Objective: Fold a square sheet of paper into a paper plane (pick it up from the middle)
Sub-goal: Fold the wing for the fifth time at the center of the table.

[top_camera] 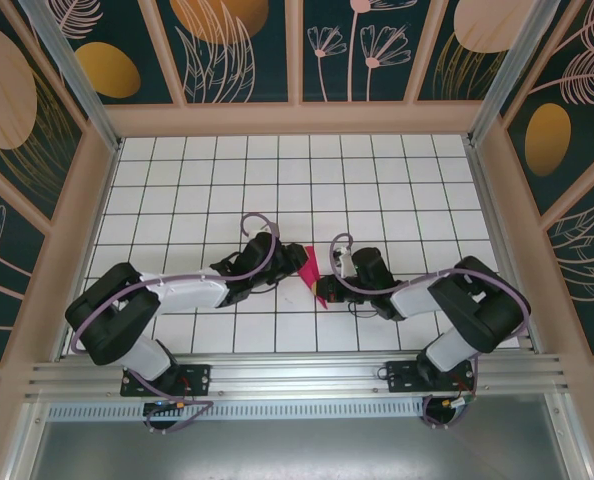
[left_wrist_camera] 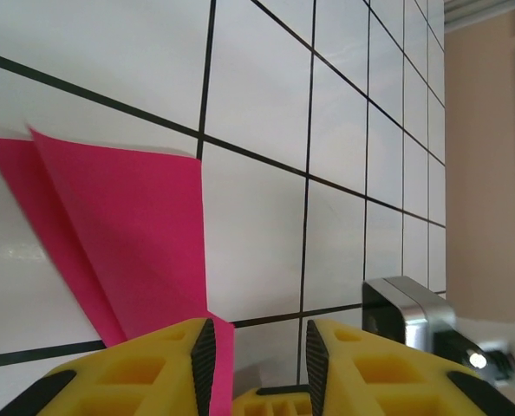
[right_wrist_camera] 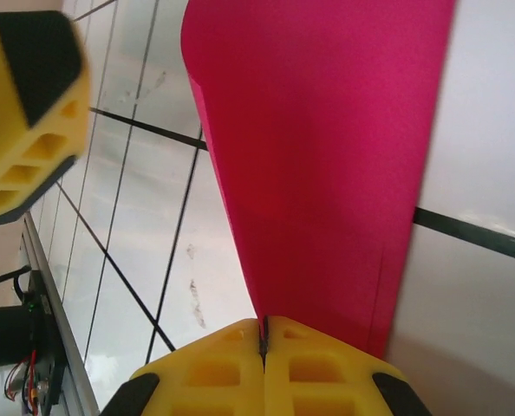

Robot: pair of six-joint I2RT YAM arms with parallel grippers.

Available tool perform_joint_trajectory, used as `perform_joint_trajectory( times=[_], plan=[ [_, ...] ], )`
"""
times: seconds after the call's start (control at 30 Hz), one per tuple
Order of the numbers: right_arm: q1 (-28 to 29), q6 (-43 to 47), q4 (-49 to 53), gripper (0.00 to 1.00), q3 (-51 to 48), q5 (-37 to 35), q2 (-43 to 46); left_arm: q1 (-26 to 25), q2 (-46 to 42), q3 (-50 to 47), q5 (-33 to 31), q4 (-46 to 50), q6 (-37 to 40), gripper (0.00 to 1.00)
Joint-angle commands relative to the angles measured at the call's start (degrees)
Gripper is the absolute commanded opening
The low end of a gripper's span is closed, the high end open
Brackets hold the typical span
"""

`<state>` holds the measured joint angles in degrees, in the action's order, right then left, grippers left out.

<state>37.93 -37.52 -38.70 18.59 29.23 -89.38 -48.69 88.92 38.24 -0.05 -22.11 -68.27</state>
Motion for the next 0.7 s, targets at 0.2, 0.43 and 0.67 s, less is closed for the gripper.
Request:
perform_joint_trajectory(
  times=[0.2, 0.43, 0.67],
  plan=[
    [-1.82, -9.72, -3.27, 0.00, -1.75, 0.95, -1.95, 0.24, 4.20, 0.39, 5.16, -6.51, 2.49, 0.37],
    [-2.06, -12.54, -4.82, 0.00, -1.06, 2.63, -4.28, 0.18, 7.14, 2.11, 7.09, -7.54, 4.09, 0.39],
    [-2.11, -12.92, -4.05, 0.00, -0.32, 3.23, -4.61, 0.18, 8.96, 2.37, 7.72, -10.10, 4.04, 0.40]
  ],
)
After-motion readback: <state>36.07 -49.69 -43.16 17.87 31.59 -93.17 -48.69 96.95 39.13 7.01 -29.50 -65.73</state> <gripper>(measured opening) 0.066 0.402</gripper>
